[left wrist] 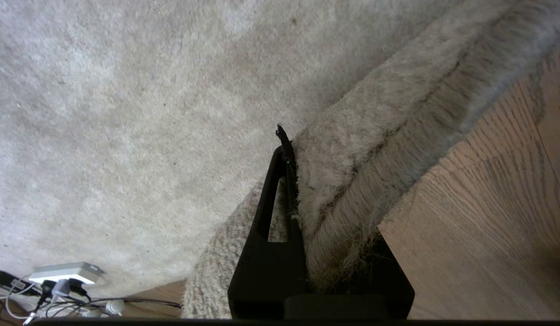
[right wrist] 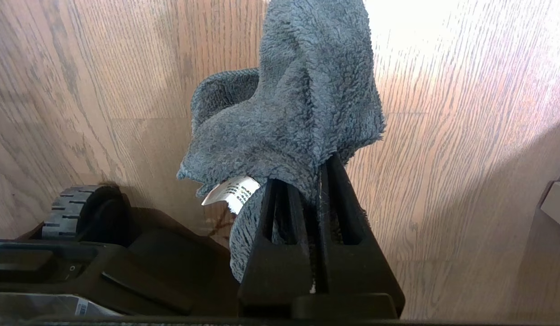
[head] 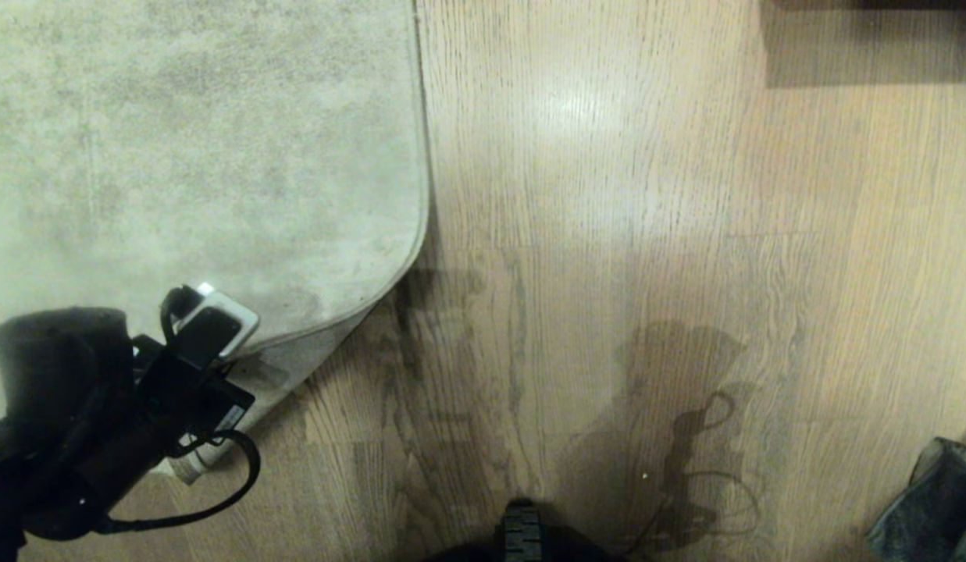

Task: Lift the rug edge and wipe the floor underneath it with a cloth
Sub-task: Lift up the carpet

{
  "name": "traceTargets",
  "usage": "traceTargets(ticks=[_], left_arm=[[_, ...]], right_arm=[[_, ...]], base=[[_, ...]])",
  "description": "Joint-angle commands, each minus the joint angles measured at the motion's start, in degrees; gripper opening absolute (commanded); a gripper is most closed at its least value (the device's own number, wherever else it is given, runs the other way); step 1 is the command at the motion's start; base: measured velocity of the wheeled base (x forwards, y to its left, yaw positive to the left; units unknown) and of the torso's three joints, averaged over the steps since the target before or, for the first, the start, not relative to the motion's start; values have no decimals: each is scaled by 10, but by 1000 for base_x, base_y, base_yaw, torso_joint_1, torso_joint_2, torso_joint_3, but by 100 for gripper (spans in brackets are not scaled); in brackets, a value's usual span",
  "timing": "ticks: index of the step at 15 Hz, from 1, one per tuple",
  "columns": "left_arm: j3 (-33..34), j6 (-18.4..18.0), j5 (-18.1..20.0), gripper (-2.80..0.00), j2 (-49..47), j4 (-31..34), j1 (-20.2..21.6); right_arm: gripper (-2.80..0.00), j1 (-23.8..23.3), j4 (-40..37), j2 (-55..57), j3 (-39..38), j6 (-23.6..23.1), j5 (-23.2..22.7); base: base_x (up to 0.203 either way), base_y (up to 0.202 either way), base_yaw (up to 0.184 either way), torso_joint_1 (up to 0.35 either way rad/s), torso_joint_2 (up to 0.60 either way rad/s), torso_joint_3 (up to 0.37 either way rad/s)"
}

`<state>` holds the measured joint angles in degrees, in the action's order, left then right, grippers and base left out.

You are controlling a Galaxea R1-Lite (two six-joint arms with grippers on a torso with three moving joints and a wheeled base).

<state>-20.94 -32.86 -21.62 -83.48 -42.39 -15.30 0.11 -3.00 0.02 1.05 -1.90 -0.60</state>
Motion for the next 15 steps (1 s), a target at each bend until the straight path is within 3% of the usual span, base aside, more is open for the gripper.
traceTargets(ticks=[1,9,15], left_arm=[[2,-2,-2,-280,0,-2,1],[9,-2,-1,-280,2,-5,0],[22,-2,-2,-280,5,-19,-4]], right_arm=[[-280,1,-1,0,0,0,0],[-280,1,-1,0,0,0,0],[-280,0,0,0,0,0,0]], base=[[0,0,0,0,0,0],[0,10,-2,1,0,1],[0,184,-3,2,3,3]])
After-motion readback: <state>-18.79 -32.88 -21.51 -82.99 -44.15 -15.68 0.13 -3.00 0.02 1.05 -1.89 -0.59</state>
